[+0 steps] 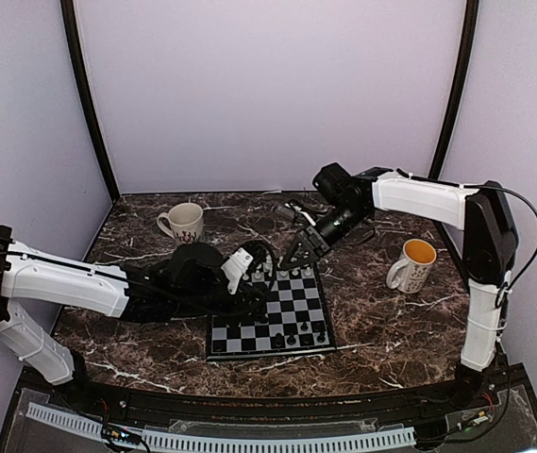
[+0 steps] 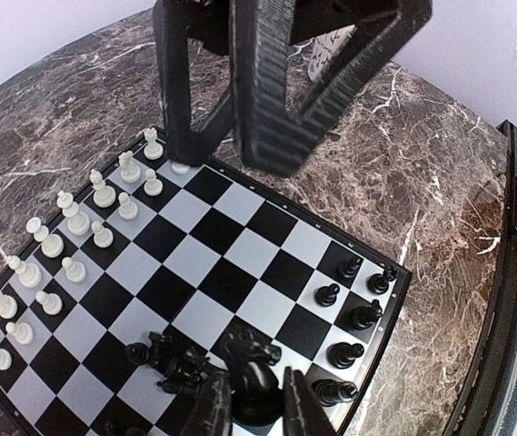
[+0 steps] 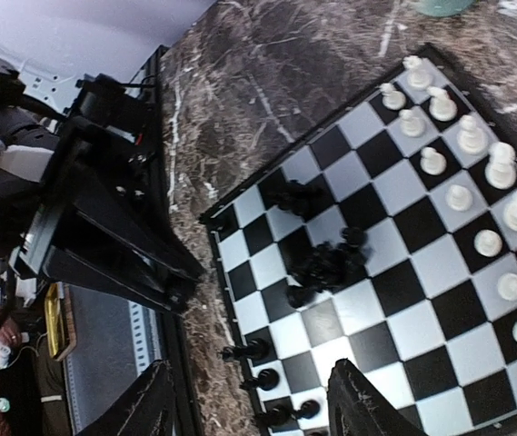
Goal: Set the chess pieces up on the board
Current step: Pass from the left arm to the right
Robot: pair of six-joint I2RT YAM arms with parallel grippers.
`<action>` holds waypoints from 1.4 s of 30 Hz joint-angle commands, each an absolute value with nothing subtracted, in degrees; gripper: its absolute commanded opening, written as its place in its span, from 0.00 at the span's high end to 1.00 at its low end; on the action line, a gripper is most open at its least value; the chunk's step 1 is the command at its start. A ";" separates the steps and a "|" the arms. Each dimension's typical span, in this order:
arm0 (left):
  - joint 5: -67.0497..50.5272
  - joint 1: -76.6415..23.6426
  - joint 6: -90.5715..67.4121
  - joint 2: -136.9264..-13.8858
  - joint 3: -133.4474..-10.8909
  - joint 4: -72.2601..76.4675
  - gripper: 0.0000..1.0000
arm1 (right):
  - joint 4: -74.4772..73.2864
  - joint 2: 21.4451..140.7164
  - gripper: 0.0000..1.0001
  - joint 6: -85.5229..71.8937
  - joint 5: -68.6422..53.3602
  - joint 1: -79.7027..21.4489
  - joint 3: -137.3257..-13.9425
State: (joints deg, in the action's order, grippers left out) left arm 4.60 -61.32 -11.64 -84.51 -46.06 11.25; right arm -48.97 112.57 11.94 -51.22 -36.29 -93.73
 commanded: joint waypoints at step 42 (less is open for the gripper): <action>19.25 -62.48 -16.66 -74.98 -42.35 8.69 0.43 | -52.69 113.61 1.00 17.55 -34.56 -44.74 -99.77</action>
State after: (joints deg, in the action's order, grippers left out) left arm 12.27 -62.89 -13.15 -81.93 -45.04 10.44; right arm -52.56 117.40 12.49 -45.12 -44.25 -98.15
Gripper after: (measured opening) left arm 0.558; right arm 0.040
